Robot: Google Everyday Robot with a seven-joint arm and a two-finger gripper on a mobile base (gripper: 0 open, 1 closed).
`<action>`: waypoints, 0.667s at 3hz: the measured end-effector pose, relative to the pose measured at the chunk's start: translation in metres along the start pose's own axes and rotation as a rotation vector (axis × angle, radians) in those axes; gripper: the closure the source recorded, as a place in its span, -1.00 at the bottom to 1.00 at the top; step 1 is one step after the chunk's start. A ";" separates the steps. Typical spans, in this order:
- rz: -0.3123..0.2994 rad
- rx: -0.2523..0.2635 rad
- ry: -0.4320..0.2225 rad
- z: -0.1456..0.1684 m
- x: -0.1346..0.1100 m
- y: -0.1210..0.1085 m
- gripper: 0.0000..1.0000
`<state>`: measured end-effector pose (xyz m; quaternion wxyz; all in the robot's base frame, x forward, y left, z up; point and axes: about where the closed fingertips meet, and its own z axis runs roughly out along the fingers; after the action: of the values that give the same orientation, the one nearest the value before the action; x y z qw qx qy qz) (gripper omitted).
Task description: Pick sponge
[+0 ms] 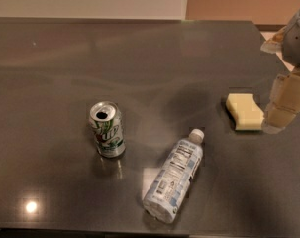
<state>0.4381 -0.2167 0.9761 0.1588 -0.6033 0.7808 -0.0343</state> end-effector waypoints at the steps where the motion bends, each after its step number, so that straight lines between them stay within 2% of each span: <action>1: 0.000 0.000 0.000 0.000 0.000 0.000 -1.00; 2: 0.017 0.007 0.008 0.000 0.000 -0.003 -1.00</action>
Offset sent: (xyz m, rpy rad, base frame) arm 0.0066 -0.0035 -0.0050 -0.0108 0.0210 -0.0457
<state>0.4411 -0.2175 0.9765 0.1579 -0.5960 0.7864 -0.0380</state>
